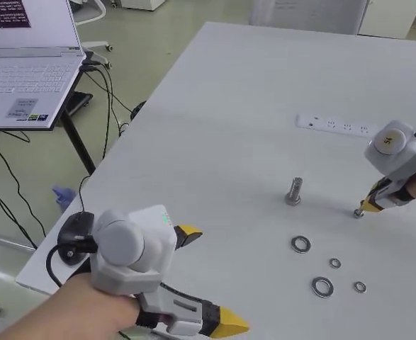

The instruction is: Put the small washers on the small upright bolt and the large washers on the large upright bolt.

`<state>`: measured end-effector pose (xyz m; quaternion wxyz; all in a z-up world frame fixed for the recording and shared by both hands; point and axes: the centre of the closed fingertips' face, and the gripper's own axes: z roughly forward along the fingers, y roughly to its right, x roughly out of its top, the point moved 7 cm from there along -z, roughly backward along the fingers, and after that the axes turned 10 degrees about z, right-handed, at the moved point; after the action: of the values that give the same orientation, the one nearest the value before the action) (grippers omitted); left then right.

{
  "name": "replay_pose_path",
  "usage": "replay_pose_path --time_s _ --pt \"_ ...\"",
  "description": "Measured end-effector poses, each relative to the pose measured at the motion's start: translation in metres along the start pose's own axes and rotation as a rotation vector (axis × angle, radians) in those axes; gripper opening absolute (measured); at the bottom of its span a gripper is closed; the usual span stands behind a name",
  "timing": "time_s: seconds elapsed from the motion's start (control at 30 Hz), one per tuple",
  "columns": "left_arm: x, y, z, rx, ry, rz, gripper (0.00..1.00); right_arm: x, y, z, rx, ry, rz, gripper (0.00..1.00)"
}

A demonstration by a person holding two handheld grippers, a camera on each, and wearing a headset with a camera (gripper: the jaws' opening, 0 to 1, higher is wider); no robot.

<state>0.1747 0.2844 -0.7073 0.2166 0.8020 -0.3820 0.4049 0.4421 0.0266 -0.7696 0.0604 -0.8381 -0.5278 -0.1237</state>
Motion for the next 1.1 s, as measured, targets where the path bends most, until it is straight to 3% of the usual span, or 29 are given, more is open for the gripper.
replay_pose_path --time_s 0.6,1.1 --pt "-0.003 -0.003 0.002 0.013 -0.007 0.003 0.95 -0.006 0.000 0.022 0.009 -0.020 -0.003 0.12" --pt "-0.006 -0.007 0.009 0.020 -0.027 0.022 0.94 -0.006 0.001 0.024 0.017 -0.022 0.003 0.13"
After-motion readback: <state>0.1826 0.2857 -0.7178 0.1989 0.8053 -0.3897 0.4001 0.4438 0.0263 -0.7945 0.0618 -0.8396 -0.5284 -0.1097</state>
